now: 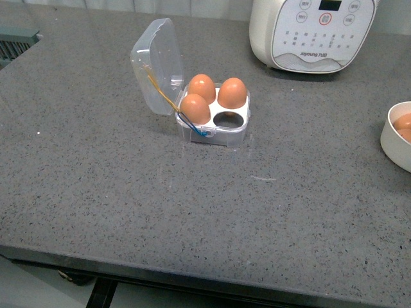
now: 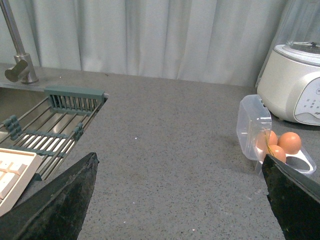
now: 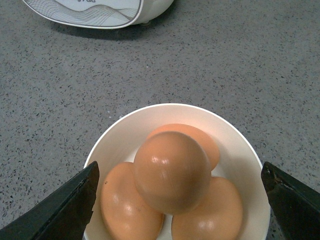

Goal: Put egg into box

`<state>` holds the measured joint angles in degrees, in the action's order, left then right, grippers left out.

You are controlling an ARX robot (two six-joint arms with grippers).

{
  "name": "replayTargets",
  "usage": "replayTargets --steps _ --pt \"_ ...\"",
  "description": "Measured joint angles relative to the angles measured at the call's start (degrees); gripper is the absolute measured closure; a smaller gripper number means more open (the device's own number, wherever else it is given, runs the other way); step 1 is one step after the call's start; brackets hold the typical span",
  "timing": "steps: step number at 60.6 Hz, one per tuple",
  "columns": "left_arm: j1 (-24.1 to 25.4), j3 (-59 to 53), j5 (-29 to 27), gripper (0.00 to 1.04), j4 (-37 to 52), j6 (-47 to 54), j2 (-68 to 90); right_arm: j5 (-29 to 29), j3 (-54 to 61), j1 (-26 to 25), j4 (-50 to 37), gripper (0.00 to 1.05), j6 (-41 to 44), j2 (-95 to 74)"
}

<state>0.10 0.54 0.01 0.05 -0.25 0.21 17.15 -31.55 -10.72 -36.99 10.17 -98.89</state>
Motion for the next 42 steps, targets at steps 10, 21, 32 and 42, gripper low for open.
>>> replayTargets --steps 10,21,32,42 --pt "0.00 0.00 -0.02 0.07 0.00 0.00 0.00 -0.22 -1.53 0.37 -0.04 0.09 0.17 -1.68" --pt "0.00 0.00 -0.02 0.07 0.00 0.00 0.00 -0.02 -2.40 0.42 -0.15 0.09 0.44 -3.37" --pt "0.00 0.00 -0.02 0.07 0.00 0.00 0.00 -0.46 -2.56 0.42 -0.46 0.23 0.50 -4.42" --pt "0.00 0.00 -0.02 0.07 0.00 0.00 0.00 -0.46 -2.56 0.37 -0.59 0.48 0.52 -4.72"
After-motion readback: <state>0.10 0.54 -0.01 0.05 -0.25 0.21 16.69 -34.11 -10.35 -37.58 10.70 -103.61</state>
